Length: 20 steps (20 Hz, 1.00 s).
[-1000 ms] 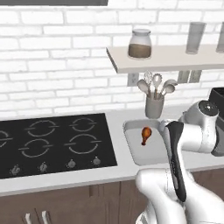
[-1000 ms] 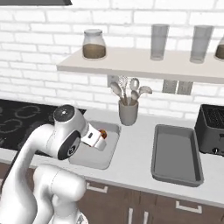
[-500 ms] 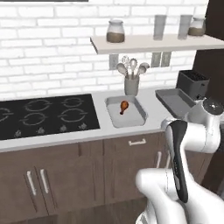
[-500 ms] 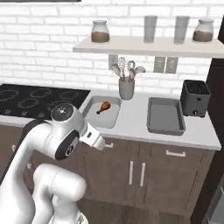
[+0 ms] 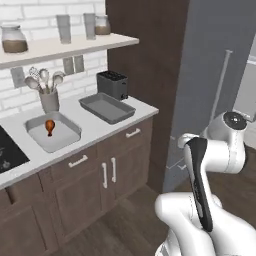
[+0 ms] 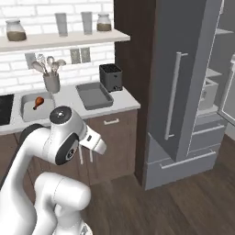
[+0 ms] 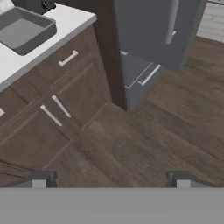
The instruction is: Place one tomato and one chicken drumstick in each tupperware on the nearby counter, to pack two identical lunches.
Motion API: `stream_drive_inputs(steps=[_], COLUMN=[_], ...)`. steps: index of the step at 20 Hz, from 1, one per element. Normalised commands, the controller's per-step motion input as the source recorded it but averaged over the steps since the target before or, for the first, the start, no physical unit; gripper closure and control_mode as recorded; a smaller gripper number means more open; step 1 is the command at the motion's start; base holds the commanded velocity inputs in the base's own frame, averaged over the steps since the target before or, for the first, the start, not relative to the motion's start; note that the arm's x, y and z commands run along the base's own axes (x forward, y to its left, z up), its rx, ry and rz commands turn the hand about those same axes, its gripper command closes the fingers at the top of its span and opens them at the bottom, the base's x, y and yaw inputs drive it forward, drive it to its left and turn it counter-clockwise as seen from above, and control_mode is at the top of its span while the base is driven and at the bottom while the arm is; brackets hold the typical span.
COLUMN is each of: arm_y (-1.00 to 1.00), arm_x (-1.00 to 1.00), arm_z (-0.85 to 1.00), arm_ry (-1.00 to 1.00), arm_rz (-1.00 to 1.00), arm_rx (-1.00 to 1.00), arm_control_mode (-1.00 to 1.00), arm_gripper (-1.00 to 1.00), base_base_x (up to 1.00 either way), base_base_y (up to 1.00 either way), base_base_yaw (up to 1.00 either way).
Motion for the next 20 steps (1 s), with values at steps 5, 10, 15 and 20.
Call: stream_drive_inputs(steps=[5, 10, 15, 20], arm_y=[0.0, 0.0, 0.0, 0.0], arm_x=[0.0, 0.0, 0.0, 0.0], arm_z=[0.0, 0.0, 0.0, 0.0], arm_ry=[0.0, 0.0, 0.0, 0.0], arm_rz=[0.0, 0.0, 0.0, 0.0], arm_rx=[0.0, 0.0, 0.0, 0.0], arm_control_mode=[1.0, 1.0, 1.0, 1.0], arm_gripper=[-1.0, -1.0, -1.0, -1.0], base_base_x=[0.24, 0.8, 0.97, 1.0], base_base_y=[-0.89, -1.0, -1.0, -0.91], base_base_yaw=[-0.7, -0.47, -0.28, -0.01])
